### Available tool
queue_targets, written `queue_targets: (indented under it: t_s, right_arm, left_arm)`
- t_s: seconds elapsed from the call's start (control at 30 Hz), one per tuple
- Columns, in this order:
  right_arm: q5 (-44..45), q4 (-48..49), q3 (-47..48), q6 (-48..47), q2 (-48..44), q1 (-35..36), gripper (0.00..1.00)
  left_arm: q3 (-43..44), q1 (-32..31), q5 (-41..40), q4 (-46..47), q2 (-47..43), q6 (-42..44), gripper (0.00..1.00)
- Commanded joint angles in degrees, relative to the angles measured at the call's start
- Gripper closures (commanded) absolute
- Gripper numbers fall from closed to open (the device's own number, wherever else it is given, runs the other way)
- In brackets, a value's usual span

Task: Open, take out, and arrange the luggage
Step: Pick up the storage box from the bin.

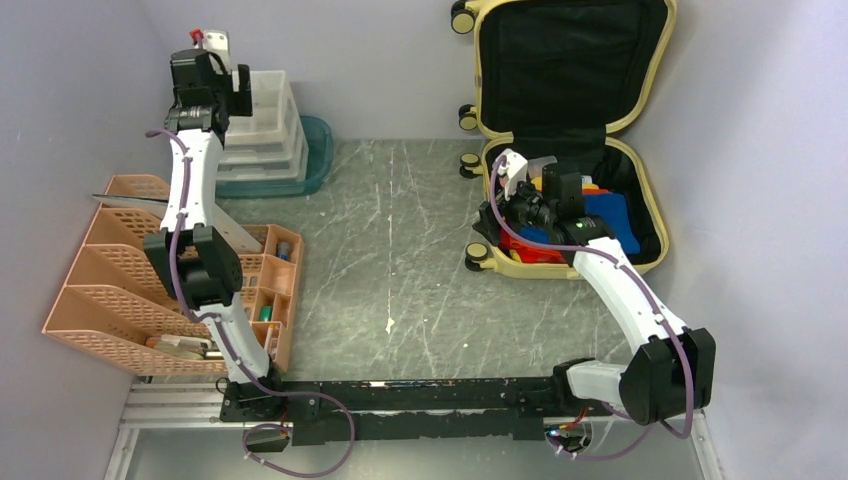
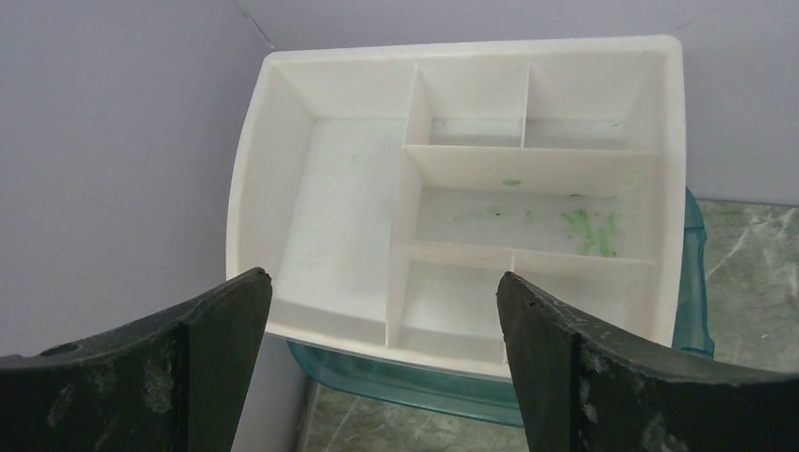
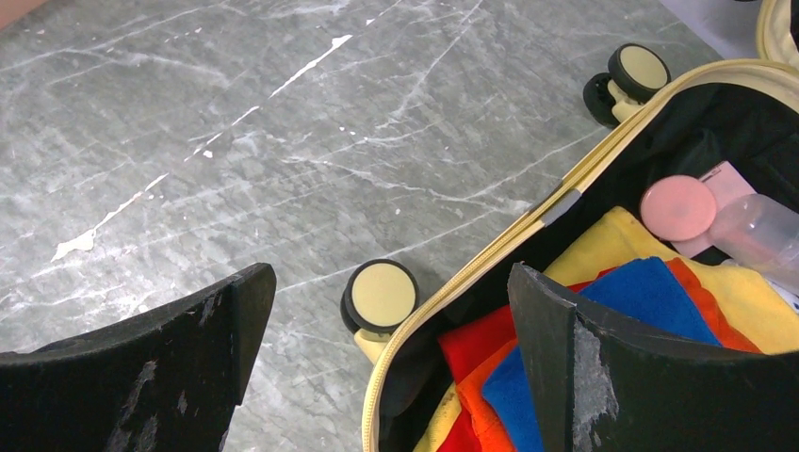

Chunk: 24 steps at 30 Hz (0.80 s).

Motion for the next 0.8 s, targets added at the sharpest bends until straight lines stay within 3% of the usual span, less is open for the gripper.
queue_targets:
  t_s: [0.0, 0.53, 0.77]
  right_arm:
    - [-0.28, 3.35, -0.49, -0.09, -0.08, 0.17, 0.00]
    - [0.25, 3.41, -0.76, -0.73, 1.02, 0.17, 0.00]
    - [0.52, 3.24, -0.76, -1.06, 1.20, 0.22, 0.00]
  left_arm:
    - [-0.60, 1.34, 6.22, 4.10, 0.61, -4.49, 0.06]
    - [-5.70, 2.86, 9.59, 10.07, 2.98, -9.28, 0.19]
    - [-4.80, 2.98, 6.09, 10.32, 5.23, -9.10, 0.26]
